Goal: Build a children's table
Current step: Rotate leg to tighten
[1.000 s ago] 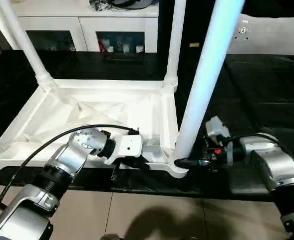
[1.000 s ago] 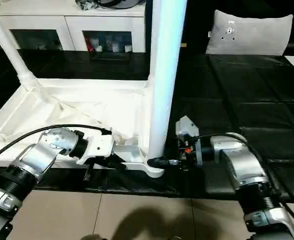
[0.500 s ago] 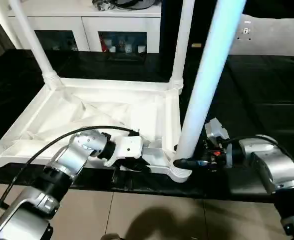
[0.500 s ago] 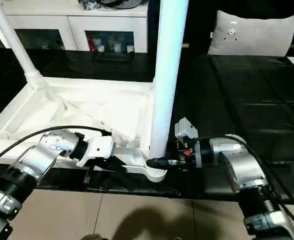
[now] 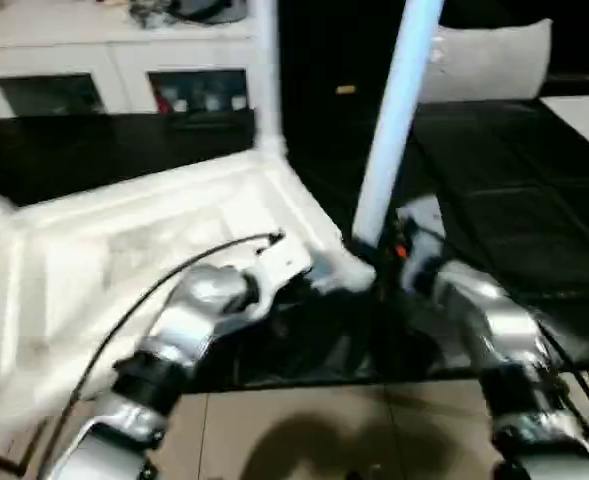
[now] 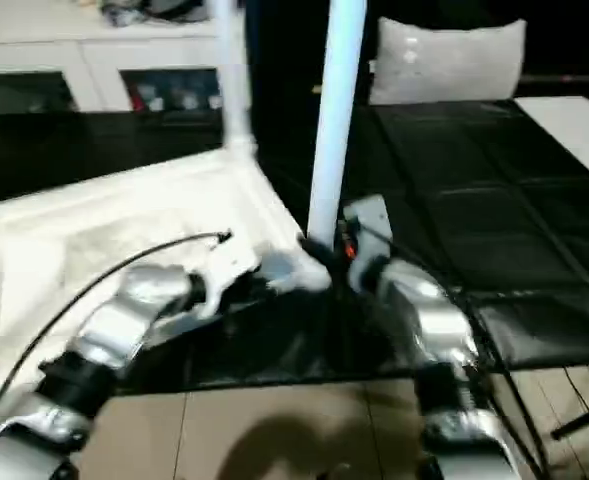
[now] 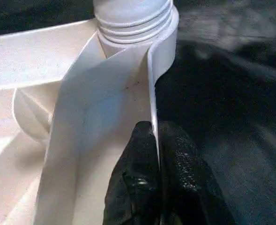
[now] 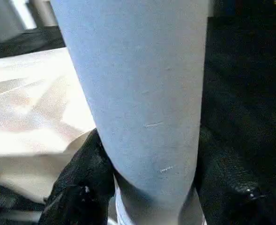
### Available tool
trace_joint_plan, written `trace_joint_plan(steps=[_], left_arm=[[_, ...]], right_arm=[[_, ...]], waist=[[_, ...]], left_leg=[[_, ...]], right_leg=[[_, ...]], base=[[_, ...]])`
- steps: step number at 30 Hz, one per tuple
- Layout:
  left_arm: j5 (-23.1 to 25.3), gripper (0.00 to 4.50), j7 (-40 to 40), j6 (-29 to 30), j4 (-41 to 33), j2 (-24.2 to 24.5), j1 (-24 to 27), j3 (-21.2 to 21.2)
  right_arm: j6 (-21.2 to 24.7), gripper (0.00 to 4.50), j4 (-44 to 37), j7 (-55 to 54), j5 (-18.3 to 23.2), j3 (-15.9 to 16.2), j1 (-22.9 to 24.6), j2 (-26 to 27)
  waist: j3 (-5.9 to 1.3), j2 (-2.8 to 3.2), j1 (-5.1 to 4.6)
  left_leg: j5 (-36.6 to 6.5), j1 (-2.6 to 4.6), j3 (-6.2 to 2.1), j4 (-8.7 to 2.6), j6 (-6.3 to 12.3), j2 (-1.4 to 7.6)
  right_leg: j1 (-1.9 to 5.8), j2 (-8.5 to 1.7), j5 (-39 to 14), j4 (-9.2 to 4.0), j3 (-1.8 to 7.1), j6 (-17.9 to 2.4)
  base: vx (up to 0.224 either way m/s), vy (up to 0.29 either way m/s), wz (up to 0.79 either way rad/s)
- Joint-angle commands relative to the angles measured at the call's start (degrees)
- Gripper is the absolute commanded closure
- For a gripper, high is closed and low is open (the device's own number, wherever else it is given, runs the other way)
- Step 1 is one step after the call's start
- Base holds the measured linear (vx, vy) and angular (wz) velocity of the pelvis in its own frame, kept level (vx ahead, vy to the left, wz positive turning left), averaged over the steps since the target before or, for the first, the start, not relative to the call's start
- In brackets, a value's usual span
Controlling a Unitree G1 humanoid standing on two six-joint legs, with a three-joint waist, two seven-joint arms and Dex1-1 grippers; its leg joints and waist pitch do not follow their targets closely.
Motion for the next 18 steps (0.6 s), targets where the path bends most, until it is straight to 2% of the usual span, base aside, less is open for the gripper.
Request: trace_joint_plan(steps=[1, 3, 6, 9, 13, 16, 17, 18], left_arm=[[0.01, 4.50, 0.84, -1.33, -1.17, -3.56, -2.27, -4.31], [0.85, 4.50, 1.60, -0.80, -1.39, -1.93, -2.13, -3.74], [1.54, 4.50, 0.89, -1.69, -1.50, -0.47, -1.59, -3.71], [1.90, 4.50, 0.35, -3.10, -0.97, 0.58, -1.38, -3.62], [0.86, 4.50, -1.59, -5.83, -0.06, 2.56, -0.82, -3.23], [-0.21, 4.50, -4.80, -8.52, 0.81, 5.05, 0.00, -3.39], [-0.40, 4.50, -5.28, -8.83, 0.86, 5.34, 0.11, -3.38], [-0.85, 4.50, -6.28, -9.38, 0.81, 5.84, 0.37, -3.38]], right_arm=[[2.57, 1.96, 3.09, 0.82, 2.49, 3.94, -0.10, 5.16], [0.51, 1.82, 1.28, 1.22, 2.17, 2.48, 1.13, 4.22], [-1.32, 1.45, 0.11, 3.68, 1.80, 2.32, 2.29, 2.24], [-2.43, 1.26, -0.82, 6.48, 2.13, 2.40, 3.34, 0.15], [-4.58, 0.92, -4.19, 14.22, 3.36, 2.53, 5.77, -5.51], [-5.64, 0.53, -6.02, 21.33, 4.00, 2.57, 6.85, -10.94], [-5.74, 0.53, -6.20, 22.24, 4.02, 2.68, 6.95, -11.60], [-5.91, 0.40, -6.50, 23.91, 3.99, 2.99, 7.11, -12.78]], waist=[[-3.57, -0.69, 0.58], [-3.63, -0.72, 0.79], [-3.73, -0.56, 0.98], [-3.75, -0.56, 1.23], [-3.84, -0.50, 2.23], [-3.88, -0.46, 2.53], [-3.85, -0.34, 2.56], [-3.87, -0.46, 2.65]], left_leg=[[-11.69, -1.06, 0.95, -3.69, 2.97, -0.65], [-11.51, -1.13, 0.94, -3.77, 3.40, -0.49], [-11.26, -1.14, 0.87, -3.87, 3.94, -0.24], [-10.97, -1.08, 0.95, -3.82, 4.38, -0.22], [-9.37, -1.01, 1.10, -3.66, 5.32, -0.15], [-9.55, -1.01, 1.11, -3.62, 5.64, -0.11], [-9.57, -1.02, 1.12, -3.62, 5.64, -0.10], [-9.44, -1.01, 1.11, -3.61, 5.71, -0.04]], right_leg=[[3.29, -1.72, -23.86, -5.86, 1.82, -7.11], [3.41, -1.71, -21.90, -5.64, 1.91, -7.71], [3.59, -1.71, -17.90, -5.25, 1.96, -9.36], [3.69, -1.72, -16.25, -5.14, 2.03, -10.10], [3.86, -1.75, -14.15, -5.03, 2.13, -10.60], [3.90, -1.73, -13.88, -5.00, 2.10, -10.99], [3.89, -1.73, -13.83, -4.99, 2.11, -11.03], [3.93, -1.68, -13.47, -4.93, 2.12, -11.10]], base=[[0.000, 0.000, 0.00], [0.000, 0.000, 0.00], [0.000, 0.000, 0.00], [0.000, 0.000, 0.00], [0.000, 0.000, 0.00], [0.000, 0.000, 0.00], [0.000, 0.000, 0.00], [0.000, 0.000, 0.00]])
